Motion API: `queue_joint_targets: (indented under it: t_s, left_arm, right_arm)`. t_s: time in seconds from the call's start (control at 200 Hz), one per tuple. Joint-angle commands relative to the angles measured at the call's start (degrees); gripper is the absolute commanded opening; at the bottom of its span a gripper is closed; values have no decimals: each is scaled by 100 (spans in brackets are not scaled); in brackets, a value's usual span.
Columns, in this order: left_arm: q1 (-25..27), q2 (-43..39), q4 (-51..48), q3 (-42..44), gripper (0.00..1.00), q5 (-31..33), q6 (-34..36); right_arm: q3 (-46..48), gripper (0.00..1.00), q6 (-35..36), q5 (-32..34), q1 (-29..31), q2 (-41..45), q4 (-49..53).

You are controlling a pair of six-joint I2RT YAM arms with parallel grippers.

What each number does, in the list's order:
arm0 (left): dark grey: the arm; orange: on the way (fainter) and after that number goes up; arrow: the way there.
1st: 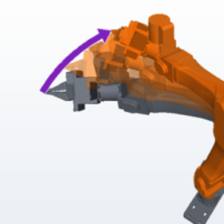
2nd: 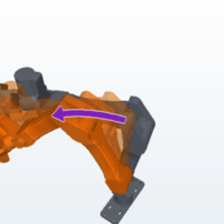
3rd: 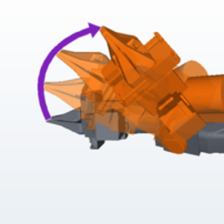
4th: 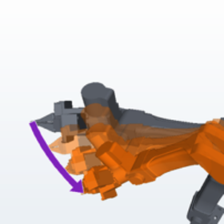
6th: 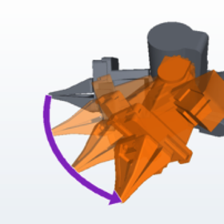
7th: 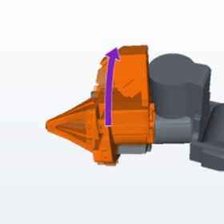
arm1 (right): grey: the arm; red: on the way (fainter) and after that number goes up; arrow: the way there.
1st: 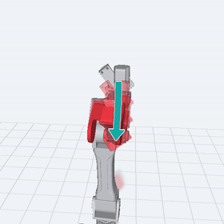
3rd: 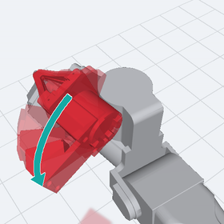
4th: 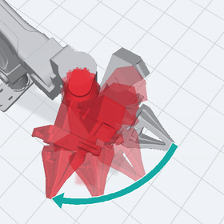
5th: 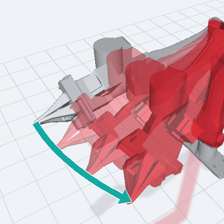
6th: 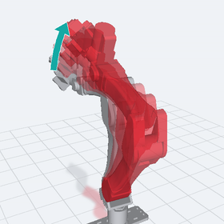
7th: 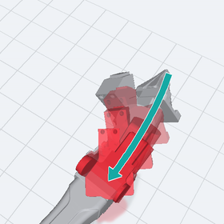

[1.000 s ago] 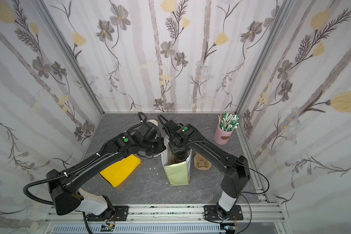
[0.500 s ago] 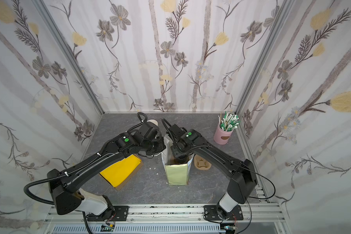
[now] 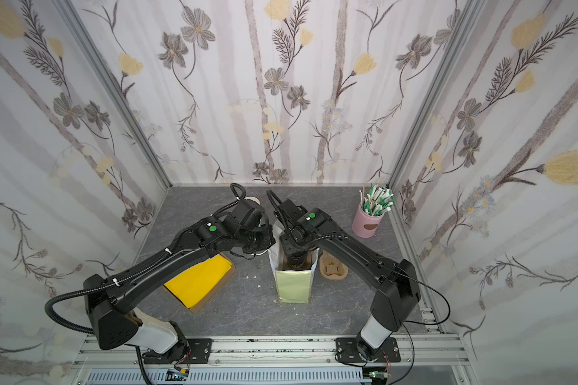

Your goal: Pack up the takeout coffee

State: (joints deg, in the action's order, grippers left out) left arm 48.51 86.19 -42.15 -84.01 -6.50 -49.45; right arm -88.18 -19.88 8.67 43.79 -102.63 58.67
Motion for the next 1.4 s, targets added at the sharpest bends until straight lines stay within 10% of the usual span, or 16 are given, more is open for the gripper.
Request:
queue_joint_targets:
  t_s: [0.0, 1.399]
  left_arm:
    - [-10, 42, 20, -17, 0, -51, -15]
    - [161, 163, 243, 127, 0, -23, -279]
  right_arm:
    - [-148, 51, 77, -122, -32, 7, -5]
    - [-54, 52, 488, -312, -186, 360, 146]
